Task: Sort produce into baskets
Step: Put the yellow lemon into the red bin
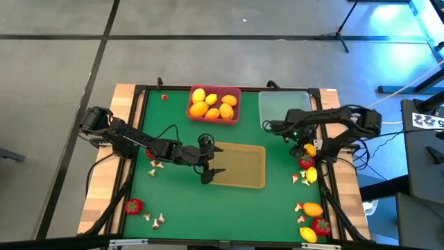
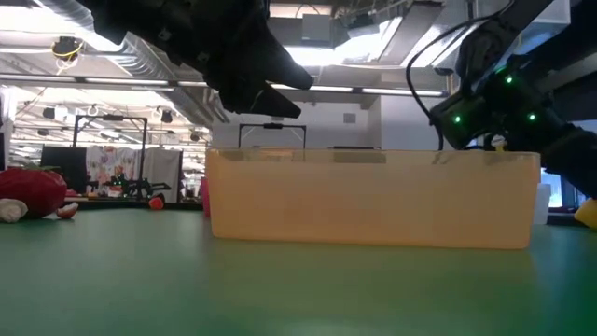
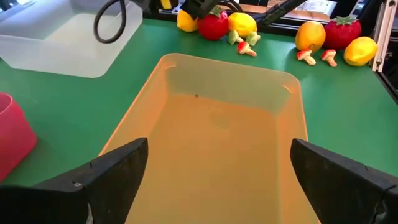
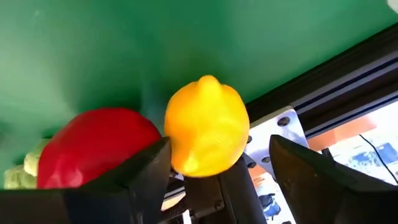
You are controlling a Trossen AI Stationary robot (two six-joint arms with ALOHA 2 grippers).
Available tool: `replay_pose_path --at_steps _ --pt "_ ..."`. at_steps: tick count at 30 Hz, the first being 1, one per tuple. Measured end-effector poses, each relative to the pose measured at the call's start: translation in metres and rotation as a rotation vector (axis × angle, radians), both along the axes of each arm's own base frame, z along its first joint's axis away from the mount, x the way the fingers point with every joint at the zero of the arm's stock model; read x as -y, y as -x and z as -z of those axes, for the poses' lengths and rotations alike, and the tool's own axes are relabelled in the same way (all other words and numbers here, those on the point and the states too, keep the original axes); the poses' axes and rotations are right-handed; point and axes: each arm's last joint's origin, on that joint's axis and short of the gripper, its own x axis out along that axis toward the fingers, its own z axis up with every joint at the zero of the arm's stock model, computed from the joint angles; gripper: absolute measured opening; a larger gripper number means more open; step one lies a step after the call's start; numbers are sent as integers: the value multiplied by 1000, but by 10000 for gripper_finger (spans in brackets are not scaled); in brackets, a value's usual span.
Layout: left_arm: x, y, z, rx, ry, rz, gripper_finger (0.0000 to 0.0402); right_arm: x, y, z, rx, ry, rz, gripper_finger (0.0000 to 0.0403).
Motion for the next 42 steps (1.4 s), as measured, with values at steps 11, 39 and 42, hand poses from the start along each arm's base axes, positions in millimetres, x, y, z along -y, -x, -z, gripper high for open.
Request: replay_pose_path --at_steps 11,39,42 --pt "0 0 0 0 -2 1 388 2 -8 22 -59 -69 -24 268" --pt "3 1 0 2 32 -8 388 23 -49 -62 232 237 -209 152" --pt "5 1 0 1 24 4 388 29 -62 -82 420 332 -240 154"
